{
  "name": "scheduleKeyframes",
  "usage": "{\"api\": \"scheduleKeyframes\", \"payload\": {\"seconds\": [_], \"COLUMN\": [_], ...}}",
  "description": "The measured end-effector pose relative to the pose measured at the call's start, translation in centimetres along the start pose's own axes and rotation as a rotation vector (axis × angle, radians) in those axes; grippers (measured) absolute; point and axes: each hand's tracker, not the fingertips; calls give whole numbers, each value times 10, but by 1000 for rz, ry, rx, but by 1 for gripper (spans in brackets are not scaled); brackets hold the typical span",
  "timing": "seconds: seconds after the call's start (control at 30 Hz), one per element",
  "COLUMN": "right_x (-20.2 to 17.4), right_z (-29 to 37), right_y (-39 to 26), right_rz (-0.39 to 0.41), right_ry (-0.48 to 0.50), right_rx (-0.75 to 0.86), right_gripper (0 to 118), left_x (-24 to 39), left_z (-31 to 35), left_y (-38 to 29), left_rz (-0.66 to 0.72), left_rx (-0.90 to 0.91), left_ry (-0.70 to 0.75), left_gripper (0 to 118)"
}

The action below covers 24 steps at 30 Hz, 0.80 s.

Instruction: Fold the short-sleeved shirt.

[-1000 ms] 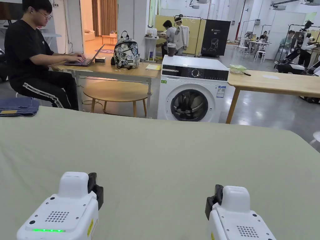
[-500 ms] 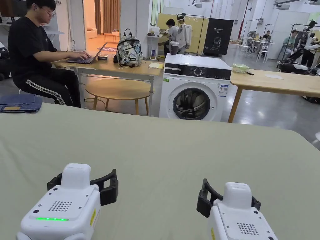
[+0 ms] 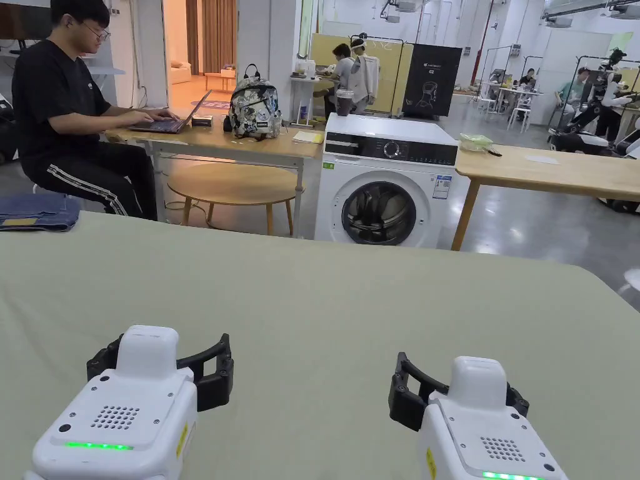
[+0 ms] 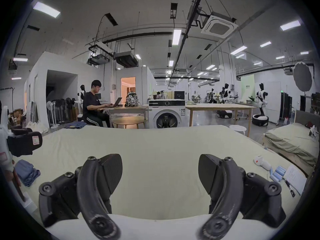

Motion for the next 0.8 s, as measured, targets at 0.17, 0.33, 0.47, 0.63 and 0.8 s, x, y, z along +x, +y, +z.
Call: {"api": "scheduleKeyframes", "payload": {"seconds": [0.17, 0.33, 0.47, 0.63, 0.8], "right_x": [-6, -8, -8, -10, -2], "right_z": [-3, -7, -7, -5, -9], "right_y": [3, 4, 8, 13, 17], "right_rz": [18, 22, -8, -40, -173], "right_ry": [-79, -81, -32, 18, 101], "right_rx": [-6, -7, 2, 13, -52], "right_gripper": [93, 93, 93, 94, 101], "left_x": [-3, -6, -14, -16, -13], "left_z": [1, 0, -6, -12, -9], "left_y": [1, 3, 3, 2, -3], "left_rz": [-9, 25, 103, 109, 26], "left_rx": [6, 5, -7, -35, -6], "left_ry": [0, -10, -21, -1, -33], "left_gripper": [96, 96, 96, 96, 96]}}
